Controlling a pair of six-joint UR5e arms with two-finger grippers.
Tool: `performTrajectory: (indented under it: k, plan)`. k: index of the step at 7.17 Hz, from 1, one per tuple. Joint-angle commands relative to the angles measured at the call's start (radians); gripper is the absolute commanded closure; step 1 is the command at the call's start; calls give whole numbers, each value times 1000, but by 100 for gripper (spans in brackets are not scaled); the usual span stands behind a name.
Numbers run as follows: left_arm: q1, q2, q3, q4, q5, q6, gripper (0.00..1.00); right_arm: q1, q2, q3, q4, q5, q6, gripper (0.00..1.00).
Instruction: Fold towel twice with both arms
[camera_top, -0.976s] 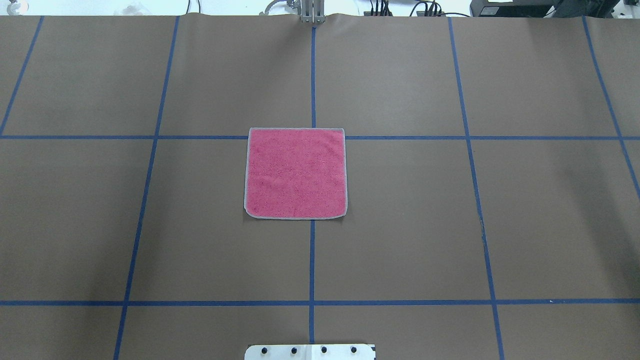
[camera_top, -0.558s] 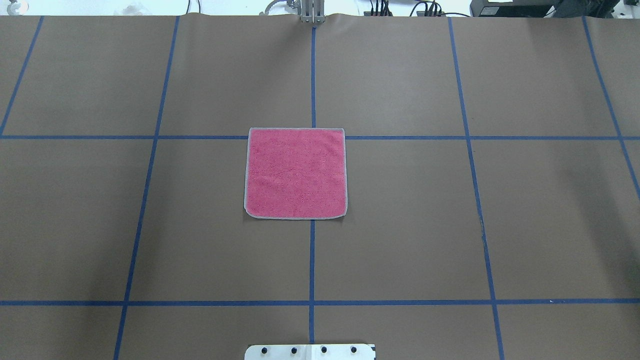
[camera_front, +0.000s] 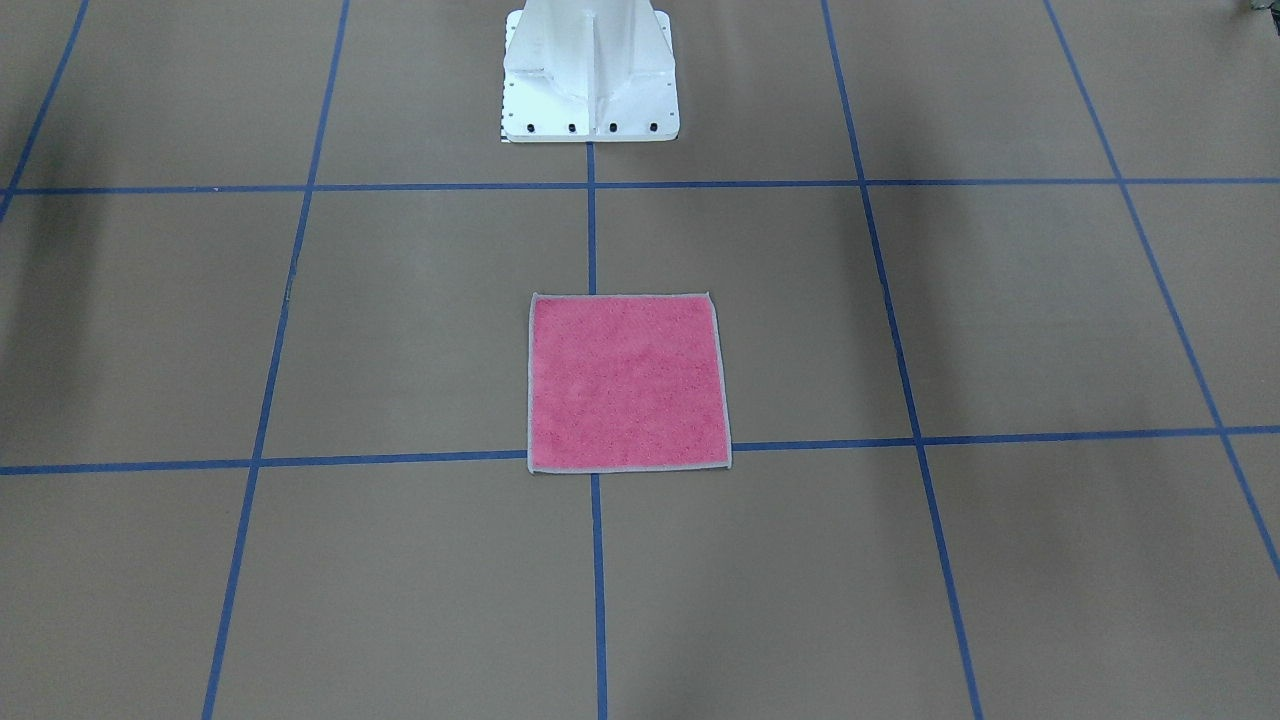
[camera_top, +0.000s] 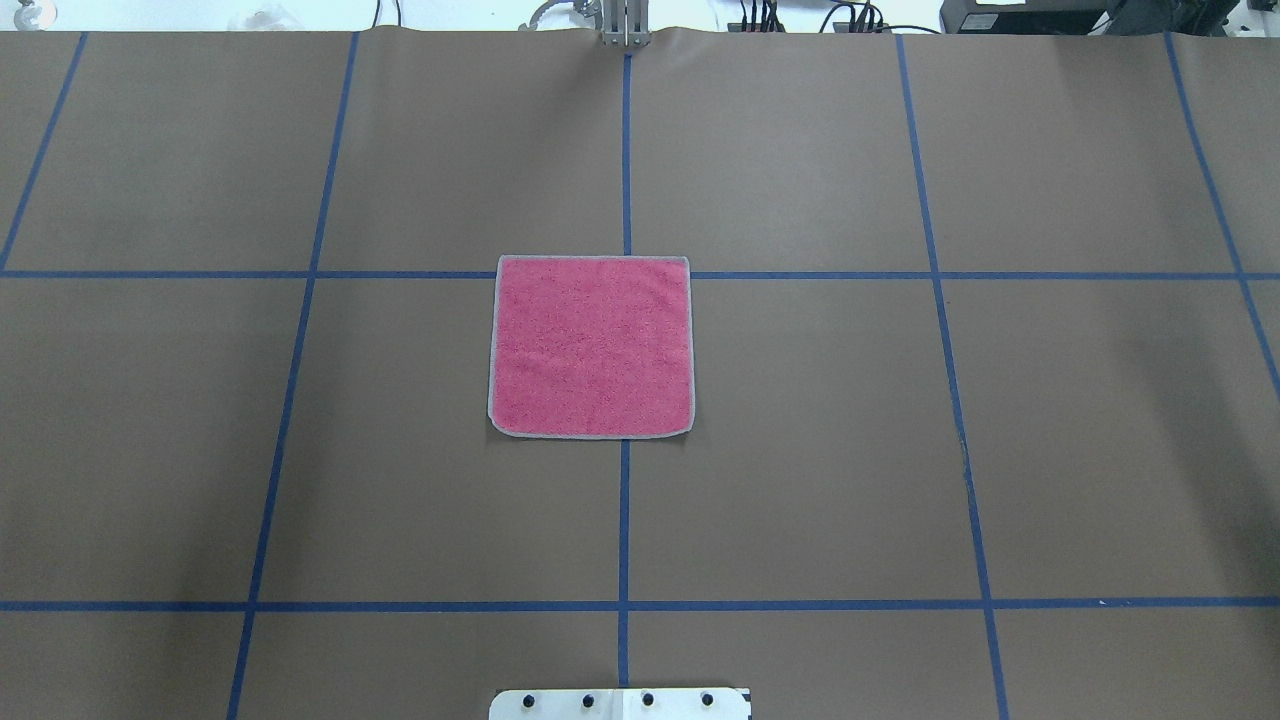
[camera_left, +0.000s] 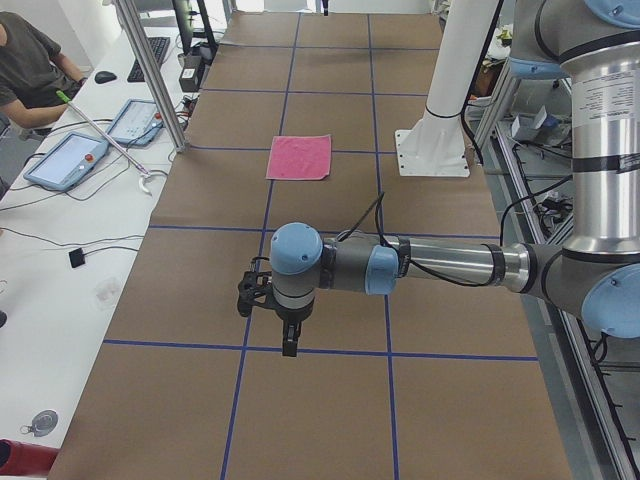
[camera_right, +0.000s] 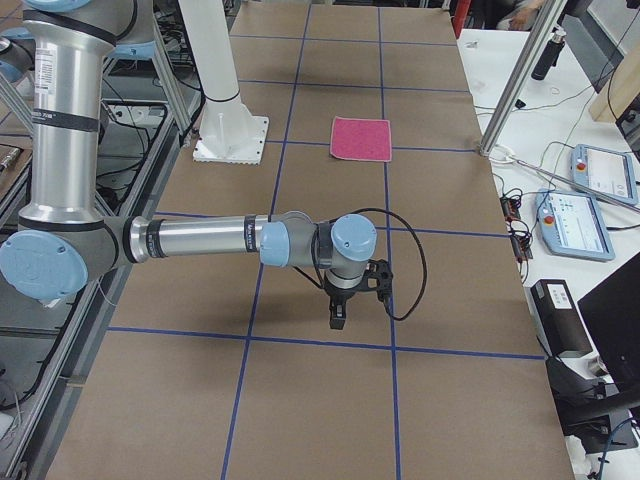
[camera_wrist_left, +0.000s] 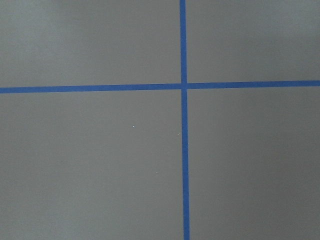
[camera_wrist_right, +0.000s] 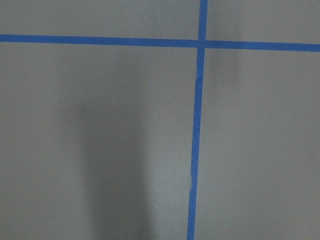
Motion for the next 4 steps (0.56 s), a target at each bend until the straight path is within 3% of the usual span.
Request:
performTrajectory:
  k: [1, 3, 4]
  plan:
    - [79, -2, -7, -62, -48, -167, 0, -1, 1, 7, 0, 24, 2, 0]
    - [188, 1, -9, -266, -51, -471, 0, -4, 3, 12, 17, 65, 1, 0]
    - [254, 0, -28, -286, -51, -587, 0, -16, 1, 7, 105, 67, 13, 0]
